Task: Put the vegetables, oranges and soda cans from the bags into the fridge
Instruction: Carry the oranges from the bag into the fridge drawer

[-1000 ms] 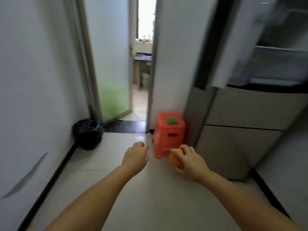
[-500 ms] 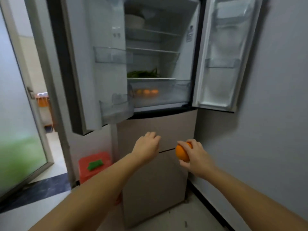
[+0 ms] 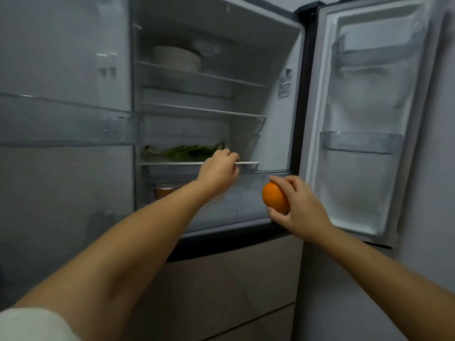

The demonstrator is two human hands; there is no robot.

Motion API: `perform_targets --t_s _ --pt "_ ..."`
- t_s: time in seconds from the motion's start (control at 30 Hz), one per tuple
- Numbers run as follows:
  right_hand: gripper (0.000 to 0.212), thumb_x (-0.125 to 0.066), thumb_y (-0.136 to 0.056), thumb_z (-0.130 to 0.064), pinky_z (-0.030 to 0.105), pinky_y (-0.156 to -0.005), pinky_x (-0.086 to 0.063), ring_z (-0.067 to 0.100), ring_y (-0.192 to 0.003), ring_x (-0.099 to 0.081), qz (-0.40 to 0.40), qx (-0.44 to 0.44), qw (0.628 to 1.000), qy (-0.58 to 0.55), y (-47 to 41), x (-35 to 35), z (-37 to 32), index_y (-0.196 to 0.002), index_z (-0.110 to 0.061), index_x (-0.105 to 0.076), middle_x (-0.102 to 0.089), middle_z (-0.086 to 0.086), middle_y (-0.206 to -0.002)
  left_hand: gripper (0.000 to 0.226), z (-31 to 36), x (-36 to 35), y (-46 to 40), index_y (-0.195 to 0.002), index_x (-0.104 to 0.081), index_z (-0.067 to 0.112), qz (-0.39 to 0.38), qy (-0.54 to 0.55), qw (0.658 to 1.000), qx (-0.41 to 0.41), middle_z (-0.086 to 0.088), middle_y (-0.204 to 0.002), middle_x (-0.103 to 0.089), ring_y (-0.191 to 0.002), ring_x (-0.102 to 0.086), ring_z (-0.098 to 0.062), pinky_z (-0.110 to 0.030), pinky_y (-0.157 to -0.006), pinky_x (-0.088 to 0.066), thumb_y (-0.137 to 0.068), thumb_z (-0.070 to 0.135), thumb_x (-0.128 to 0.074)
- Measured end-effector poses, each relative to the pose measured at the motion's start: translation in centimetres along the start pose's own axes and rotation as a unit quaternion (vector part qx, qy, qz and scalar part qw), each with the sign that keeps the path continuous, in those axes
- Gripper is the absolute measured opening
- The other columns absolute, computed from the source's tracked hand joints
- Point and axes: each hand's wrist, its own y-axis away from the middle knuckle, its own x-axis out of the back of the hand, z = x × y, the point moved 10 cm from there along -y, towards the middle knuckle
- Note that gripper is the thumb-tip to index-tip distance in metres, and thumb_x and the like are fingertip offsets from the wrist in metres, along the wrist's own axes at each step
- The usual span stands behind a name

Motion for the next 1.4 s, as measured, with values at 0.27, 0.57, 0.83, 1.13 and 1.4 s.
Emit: perform_targets --t_s 0.27,0.57,0.83,1.13,1.4 --pt "0.07 -0.069 -0.075 -0.038 0.042 -0.085 -0.05 0.027 -0.112 -0.049 0.049 0.101 0.99 -0.085 -15.9 -6.8 3.2 -0.138 -0.029 -0.041 -0.044 0.007 -0.126 0.028 -8.9 -4.4 -9.9 -0.115 -0.058 0.012 0.002 -0.127 0.992 0.014 -0.01 -0.115 -0.056 -0.113 -0.049 -0.029 -0.04 -0.082 -0.044 -0.094 0.021 -0.041" --pt "0.072 -0.065 -0.08 -0.045 0.034 -0.089 -0.042 0.028 -0.115 -0.048 -0.222 0.356 0.908 0.007 -27.3 -23.8 -3.7 -0.142 -0.032 -0.03 -0.042 0.008 -0.129 0.035 -27.3 -12.0 -12.6 -0.12 -0.057 0.013 -0.267 -0.219 0.921 0.18 -0.015 -0.122 -0.06 -0.107 -0.057 -0.033 -0.036 -0.088 -0.048 -0.096 0.034 -0.042" --pt "0.07 -0.063 -0.081 -0.046 0.037 -0.082 -0.042 0.034 -0.11 -0.049 -0.321 0.518 0.793 0.018 -22.8 -34.7 -9.1 -0.14 -0.029 -0.03 -0.044 0.012 -0.125 0.043 -31.0 -17.2 -9.0 -0.13 -0.045 0.007 -0.313 -0.139 0.908 0.241 -0.02 -0.134 -0.044 -0.124 -0.04 -0.032 -0.037 -0.104 -0.03 -0.103 0.03 -0.021" --pt "0.057 -0.057 -0.084 -0.047 0.042 -0.087 -0.045 0.037 -0.1 -0.054 -0.35 0.531 0.772 0.005 -20.6 -39.7 -10.0 -0.13 -0.018 -0.041 -0.051 0.019 -0.118 0.044 -31.8 -17.3 -8.5 -0.138 -0.036 0.024 -0.299 -0.128 0.907 0.268 -0.012 -0.139 -0.037 -0.128 -0.035 -0.031 -0.038 -0.105 -0.027 -0.102 0.04 -0.016" --pt "0.062 -0.042 -0.093 -0.052 0.034 -0.094 -0.04 0.032 -0.117 -0.047 -0.39 0.515 0.763 0.034 -22.0 -34.8 -10.6 -0.145 -0.025 -0.023 -0.041 0.011 -0.136 0.045 -31.9 -17.3 -8.6 -0.138 -0.037 0.022 -0.296 -0.114 0.907 0.278 -0.015 -0.14 -0.036 -0.129 -0.035 -0.033 -0.038 -0.107 -0.027 -0.102 0.038 -0.016"
